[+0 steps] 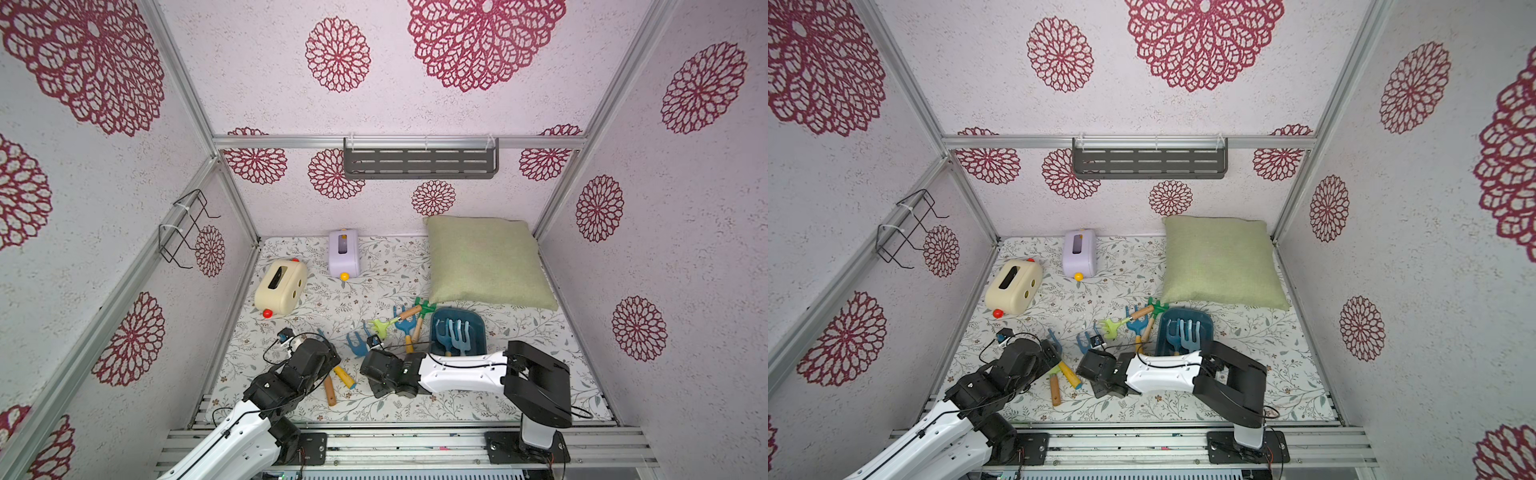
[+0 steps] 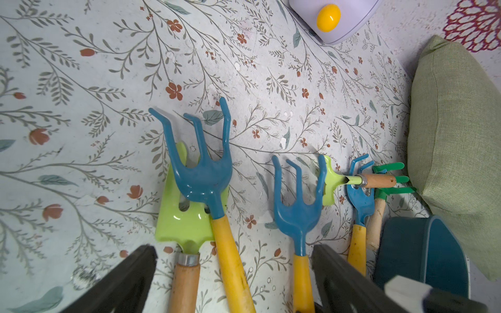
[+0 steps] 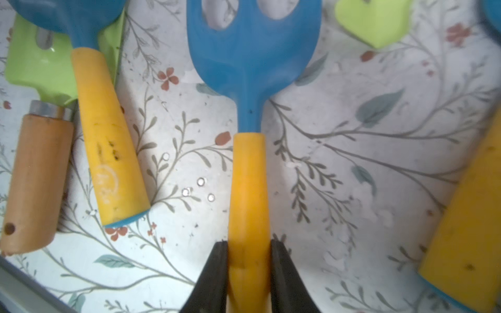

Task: Put the rake into the storage box
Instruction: Pick up the rake at the center of the board, then place the rake in the storage box.

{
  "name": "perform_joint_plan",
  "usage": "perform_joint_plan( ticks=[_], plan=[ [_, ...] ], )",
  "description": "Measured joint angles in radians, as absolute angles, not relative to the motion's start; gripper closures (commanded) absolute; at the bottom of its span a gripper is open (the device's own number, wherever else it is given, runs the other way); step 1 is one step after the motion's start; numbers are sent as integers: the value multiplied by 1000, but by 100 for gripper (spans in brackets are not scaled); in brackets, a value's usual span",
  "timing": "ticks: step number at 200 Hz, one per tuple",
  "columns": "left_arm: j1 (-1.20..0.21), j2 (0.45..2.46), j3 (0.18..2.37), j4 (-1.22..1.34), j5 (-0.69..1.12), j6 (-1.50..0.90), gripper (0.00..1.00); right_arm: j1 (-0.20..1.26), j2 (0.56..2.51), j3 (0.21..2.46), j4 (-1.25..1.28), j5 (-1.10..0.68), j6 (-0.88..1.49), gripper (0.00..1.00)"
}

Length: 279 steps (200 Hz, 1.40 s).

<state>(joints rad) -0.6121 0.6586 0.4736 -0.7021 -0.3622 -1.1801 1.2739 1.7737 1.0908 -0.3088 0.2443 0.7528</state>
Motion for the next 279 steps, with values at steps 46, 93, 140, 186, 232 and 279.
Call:
perform_joint_plan(
  ticks=[46, 93, 140, 186, 232, 279],
  plan=[
    [-610, 684, 474, -697, -362, -1179, 3, 1219, 1541, 966, -277, 270, 779, 88],
    [-609, 748, 474, -673, -353, -1179, 3, 1108, 1259, 809, -288, 286, 831, 88],
    [-607, 800, 474, -632, -344, -1175, 3, 971, 1010, 638, -343, 245, 892, 88],
    [-606, 842, 474, -588, -324, -1174, 3, 921, 958, 537, -349, 166, 929, 88],
    [-606, 856, 474, -577, -316, -1174, 3, 908, 959, 501, -326, 132, 955, 88],
    [-606, 857, 474, -572, -307, -1174, 3, 897, 948, 472, -311, 131, 983, 85]
  ],
)
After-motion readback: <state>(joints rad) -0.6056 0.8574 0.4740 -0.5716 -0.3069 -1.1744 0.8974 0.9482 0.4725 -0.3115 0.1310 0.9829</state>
